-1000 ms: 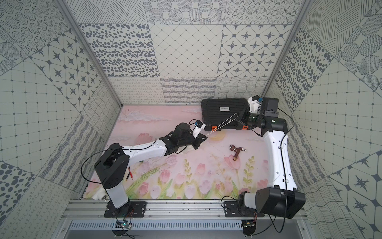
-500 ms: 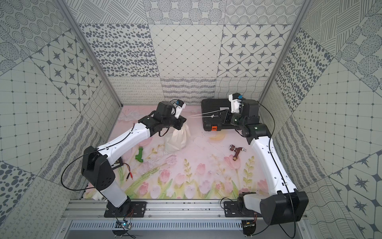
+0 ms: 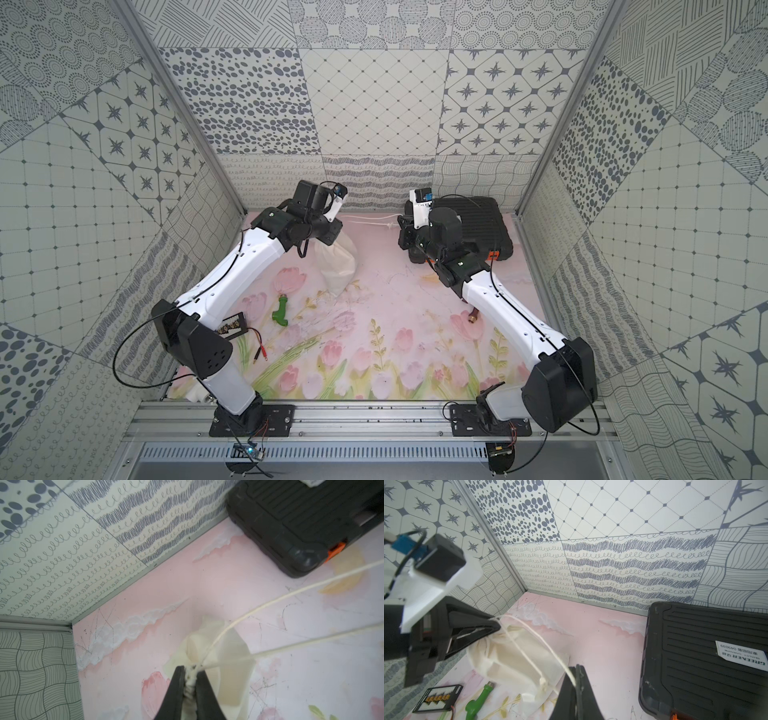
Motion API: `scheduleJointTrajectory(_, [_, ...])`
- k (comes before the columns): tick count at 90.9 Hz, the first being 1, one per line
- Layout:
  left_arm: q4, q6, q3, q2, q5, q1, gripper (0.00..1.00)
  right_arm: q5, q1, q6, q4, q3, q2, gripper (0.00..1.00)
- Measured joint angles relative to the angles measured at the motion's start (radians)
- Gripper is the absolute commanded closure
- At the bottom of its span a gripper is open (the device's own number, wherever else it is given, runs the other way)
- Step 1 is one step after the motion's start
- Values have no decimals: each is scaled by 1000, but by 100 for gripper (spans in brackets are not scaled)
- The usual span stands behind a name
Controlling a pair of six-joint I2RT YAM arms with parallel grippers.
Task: Close the soil bag
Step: Frap the soil bag at the center of the board.
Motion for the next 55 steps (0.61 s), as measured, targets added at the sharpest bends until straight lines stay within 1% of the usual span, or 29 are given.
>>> scheduleJointTrajectory(8, [52,0,-179,-65,-6,-53,100,63,6,2,51,-114,-9,100])
scheduleJointTrajectory(15, [100,-13,-309,-107,10,-94,95,112,6,4,69,-201,-34,100])
scheduleJointTrajectory(19, [128,-27,-377,-129,29,-113,90,137,6,4,75,-244,-62,100])
scheduleJointTrajectory(23, [165,-42,-435,-149,54,-129,82,158,6,4,84,-282,-98,100])
scheduleJointTrajectory(26, [193,-53,-472,-164,73,-140,78,170,11,3,92,-306,-127,100])
scheduleJointTrajectory(33, [248,-80,-538,-193,114,-161,73,190,17,1,109,-343,-199,100])
scheduleJointTrajectory(41, [315,-109,-597,-224,163,-180,66,195,18,-1,120,-350,-262,100])
scheduleJointTrajectory(55, [415,-137,-655,-272,234,-192,53,183,27,-9,125,-341,-333,100])
